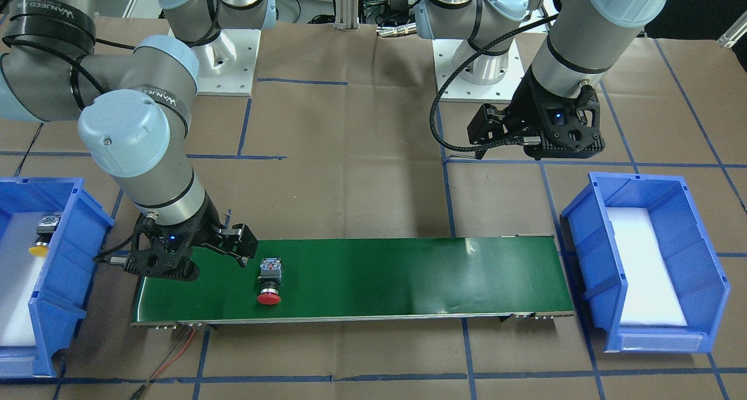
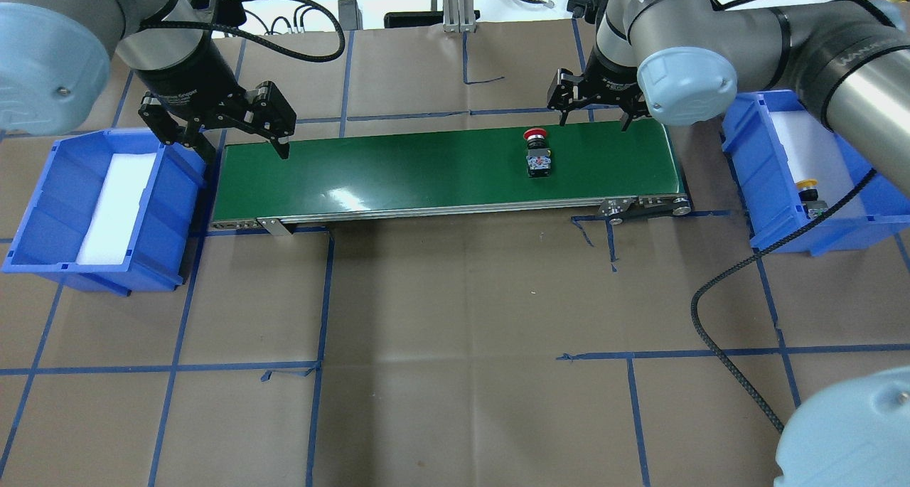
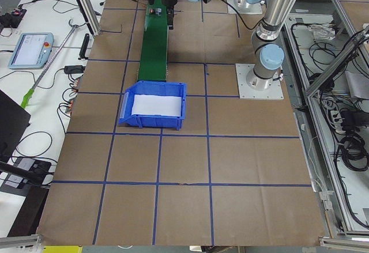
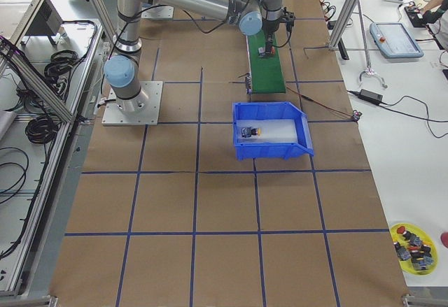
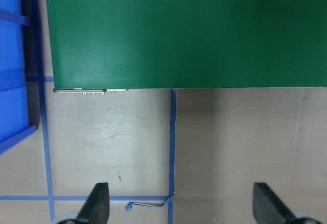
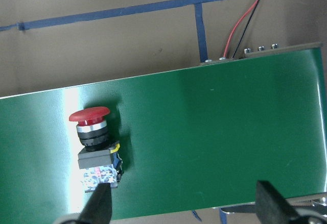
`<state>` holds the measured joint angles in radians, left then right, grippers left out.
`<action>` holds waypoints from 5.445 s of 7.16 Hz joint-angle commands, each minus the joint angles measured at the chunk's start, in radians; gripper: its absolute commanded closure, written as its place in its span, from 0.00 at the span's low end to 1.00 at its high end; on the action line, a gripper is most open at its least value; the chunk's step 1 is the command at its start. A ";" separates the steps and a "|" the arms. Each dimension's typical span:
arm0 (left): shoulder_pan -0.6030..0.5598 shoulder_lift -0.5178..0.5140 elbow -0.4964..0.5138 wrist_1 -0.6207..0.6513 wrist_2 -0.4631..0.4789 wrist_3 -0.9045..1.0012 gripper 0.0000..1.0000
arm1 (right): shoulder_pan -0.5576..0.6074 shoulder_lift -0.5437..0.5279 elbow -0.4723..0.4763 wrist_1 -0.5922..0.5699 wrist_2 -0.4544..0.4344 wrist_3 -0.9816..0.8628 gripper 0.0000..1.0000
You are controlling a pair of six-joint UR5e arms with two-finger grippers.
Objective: Transport two buttons from left to right
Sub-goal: 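Move the right gripper back over the conveyor and grasp the red button, then carry the red button into the right-side bin and release it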
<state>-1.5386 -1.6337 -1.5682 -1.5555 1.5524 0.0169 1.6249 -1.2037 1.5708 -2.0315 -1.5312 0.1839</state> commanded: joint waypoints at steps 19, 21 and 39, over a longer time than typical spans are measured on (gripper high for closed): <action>-0.002 0.000 0.004 0.000 0.000 -0.005 0.00 | -0.475 -0.047 -0.172 0.171 -0.040 -0.658 0.96; -0.003 -0.002 0.005 -0.002 0.000 -0.005 0.00 | -0.559 0.010 -0.158 0.154 -0.040 -0.754 0.96; -0.003 -0.002 0.005 -0.002 0.000 -0.005 0.00 | -0.551 -0.084 -0.005 0.015 0.002 -0.759 0.00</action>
<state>-1.5416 -1.6352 -1.5631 -1.5559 1.5524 0.0123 1.0696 -1.1857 1.5668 -2.0798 -1.5454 -0.5757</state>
